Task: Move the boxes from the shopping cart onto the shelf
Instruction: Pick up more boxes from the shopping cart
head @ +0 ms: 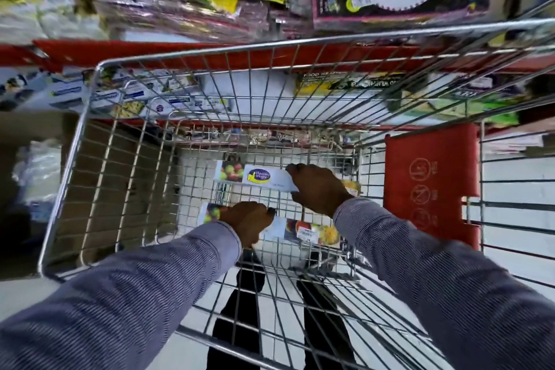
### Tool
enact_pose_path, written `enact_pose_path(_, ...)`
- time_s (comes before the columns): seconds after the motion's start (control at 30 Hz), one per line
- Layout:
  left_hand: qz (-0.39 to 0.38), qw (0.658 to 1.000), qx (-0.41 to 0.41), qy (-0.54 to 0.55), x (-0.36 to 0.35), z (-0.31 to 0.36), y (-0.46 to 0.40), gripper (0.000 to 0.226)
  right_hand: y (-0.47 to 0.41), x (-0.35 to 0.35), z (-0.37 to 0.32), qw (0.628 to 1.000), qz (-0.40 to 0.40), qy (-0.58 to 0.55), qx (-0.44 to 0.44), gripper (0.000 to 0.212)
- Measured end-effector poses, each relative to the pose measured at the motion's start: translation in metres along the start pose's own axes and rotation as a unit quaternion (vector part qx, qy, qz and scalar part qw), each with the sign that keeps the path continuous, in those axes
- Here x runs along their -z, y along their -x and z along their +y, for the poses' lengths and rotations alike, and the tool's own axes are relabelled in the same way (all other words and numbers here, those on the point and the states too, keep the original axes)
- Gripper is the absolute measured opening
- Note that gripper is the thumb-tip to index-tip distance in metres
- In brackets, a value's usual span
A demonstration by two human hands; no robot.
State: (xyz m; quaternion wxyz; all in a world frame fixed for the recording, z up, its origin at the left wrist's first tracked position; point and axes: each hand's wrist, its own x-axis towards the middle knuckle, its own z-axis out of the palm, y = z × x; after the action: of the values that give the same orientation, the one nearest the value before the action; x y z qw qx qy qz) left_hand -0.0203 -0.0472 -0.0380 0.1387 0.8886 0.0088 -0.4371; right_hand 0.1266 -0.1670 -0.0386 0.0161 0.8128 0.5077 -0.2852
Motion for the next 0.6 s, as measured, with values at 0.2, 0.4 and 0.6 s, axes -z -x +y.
enact_pose_path(0.2,0.155,0.987,-0.047,-0.001,0.075,0.005,0.084,0.06,0.038,0.135,-0.019,0.994,0.094,0.009,0.053,0.06)
enact_pose_path(0.4,0.349,0.937,-0.009,-0.001,0.182,0.02,0.201,0.059,0.088,0.313,-0.054,0.967,0.222,0.065,0.109,0.054)
enact_pose_path(0.6,0.505,0.862,0.029,0.02,0.296,0.044,0.316,0.062,0.151,0.473,-0.086,0.923,0.336,0.146,0.118,0.057)
